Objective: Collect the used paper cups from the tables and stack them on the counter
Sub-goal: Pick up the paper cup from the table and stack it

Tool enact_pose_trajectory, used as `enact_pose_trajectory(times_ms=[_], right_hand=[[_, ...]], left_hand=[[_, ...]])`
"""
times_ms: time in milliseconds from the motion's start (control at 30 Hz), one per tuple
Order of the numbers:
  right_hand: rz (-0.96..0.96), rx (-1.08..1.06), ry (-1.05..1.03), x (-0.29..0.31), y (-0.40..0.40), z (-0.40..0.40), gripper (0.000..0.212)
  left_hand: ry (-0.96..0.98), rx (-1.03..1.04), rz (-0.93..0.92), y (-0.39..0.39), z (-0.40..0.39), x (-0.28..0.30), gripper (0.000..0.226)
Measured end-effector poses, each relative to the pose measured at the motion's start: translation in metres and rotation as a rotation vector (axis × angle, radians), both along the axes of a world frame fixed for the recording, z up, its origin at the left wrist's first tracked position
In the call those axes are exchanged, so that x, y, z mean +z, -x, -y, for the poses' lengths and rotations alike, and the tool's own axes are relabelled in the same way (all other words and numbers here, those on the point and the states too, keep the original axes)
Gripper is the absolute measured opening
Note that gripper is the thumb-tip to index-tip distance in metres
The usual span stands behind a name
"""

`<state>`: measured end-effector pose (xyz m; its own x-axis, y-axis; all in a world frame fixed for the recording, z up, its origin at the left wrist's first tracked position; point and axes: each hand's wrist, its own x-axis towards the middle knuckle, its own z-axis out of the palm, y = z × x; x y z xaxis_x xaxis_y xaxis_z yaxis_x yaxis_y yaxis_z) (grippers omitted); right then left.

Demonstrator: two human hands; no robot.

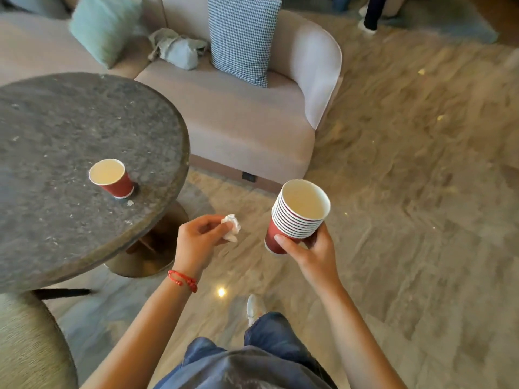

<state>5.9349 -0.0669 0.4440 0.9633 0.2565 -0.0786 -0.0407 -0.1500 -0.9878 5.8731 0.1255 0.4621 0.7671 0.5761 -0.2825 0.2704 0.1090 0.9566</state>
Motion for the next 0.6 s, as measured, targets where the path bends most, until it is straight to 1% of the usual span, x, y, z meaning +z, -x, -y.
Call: enact_pose_trajectory(times_ms=[167, 267, 333, 433, 600], right_hand=[[0.005, 0.218, 0.001, 0.005, -0.069, -0.040, 0.061], [-0.018, 0.337, -0.019, 0.000, -0.093, -0.077, 0.068], [-0.028, 0.416, -0.031, -0.003, -0.101, -0.104, 0.073], [-0.038, 0.528, -0.029, -0.004, -0.108, -0.144, 0.073], [-0.050, 0.684, -0.026, -0.004, -0.107, -0.211, 0.074]], left_hand=[[-0.024, 0.195, -0.015, -0.030, -0.022, 0.002, 0.007], [-0.026, 0.305, -0.024, -0.027, -0.043, -0.003, 0.012], [-0.025, 0.390, -0.035, -0.020, -0.058, -0.004, 0.013], [-0.012, 0.521, -0.052, -0.010, -0.083, -0.004, 0.010], [-0.032, 0.646, -0.046, 0.008, -0.130, -0.006, 0.014]])
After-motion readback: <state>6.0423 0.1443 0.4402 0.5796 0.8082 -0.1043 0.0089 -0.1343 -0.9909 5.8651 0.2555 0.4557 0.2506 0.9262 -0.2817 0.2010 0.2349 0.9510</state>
